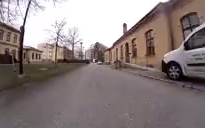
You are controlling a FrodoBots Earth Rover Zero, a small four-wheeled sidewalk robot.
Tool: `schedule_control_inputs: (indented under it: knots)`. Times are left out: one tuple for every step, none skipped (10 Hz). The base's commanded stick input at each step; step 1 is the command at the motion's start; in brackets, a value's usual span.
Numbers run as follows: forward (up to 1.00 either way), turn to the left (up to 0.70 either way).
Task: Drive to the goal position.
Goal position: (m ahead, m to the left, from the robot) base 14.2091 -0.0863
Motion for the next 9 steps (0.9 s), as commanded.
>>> schedule_control_inputs:
  knots:
    - [1.0,0.0]
    - [1.0,0.0]
    - [1.0,0.0]
    - [1.0,0.0]
    - [1.0,0.0]
    - [1.0,0.0]
    - [1.0,0.0]
    - [1.0,0.0]
    - [1.0,0.0]
